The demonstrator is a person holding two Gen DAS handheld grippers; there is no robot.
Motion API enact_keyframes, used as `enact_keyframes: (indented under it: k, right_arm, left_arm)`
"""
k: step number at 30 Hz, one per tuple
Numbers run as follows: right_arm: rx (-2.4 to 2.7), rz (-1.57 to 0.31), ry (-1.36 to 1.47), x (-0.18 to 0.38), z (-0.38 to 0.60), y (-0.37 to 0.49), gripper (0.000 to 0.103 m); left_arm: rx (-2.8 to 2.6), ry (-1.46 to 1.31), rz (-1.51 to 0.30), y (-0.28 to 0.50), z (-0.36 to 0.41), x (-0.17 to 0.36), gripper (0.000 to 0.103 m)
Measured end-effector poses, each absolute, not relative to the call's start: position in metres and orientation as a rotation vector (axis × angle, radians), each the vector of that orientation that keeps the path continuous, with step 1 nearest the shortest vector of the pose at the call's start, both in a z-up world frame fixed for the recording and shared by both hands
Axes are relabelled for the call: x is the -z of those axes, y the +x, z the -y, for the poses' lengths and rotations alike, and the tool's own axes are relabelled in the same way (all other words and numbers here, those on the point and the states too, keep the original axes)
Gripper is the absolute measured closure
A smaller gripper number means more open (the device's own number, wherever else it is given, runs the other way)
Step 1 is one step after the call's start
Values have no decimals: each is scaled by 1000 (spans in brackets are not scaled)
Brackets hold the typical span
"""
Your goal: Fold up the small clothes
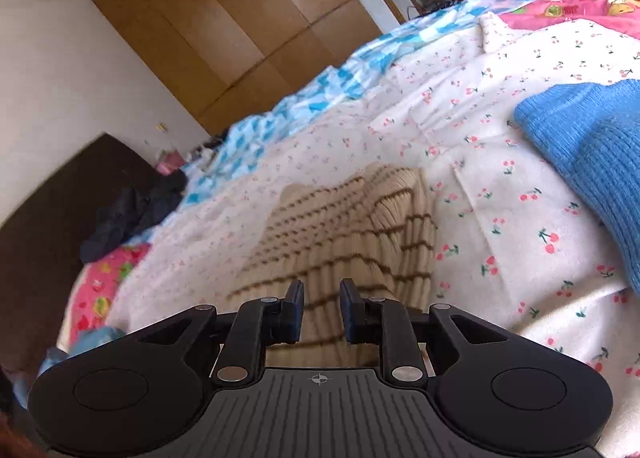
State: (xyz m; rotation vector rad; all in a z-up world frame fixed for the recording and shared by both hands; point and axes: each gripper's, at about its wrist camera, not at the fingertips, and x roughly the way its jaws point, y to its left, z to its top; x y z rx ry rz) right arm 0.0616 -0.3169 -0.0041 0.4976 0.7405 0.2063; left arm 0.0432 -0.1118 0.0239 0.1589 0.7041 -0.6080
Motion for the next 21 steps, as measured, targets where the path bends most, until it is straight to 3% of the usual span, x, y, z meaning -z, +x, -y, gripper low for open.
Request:
enact_keyframes:
  k: [2,4,9,11,13,21]
  right_arm:
    - [-150,-844,496,21,318,63,83]
    - [-138,-867,540,28,326,59,92]
    - [-117,-872,536,27,327,51,94]
    - [-119,-846,495,15,323,50,92]
    - [-117,-783,462,-3,322,50,81]
    - [-141,-710,493,-20,311,112,81]
  left_arm:
    - [567,149,-714,52,105,-21,80]
    - [526,133,-752,64,100,-13,79]
    - [465,124,-813,80,86,7,79]
    - [472,131,-800,76,83,3,79]
    - [476,151,-767,71,82,-6,79]
    - [463,82,-681,102,81,-33,76]
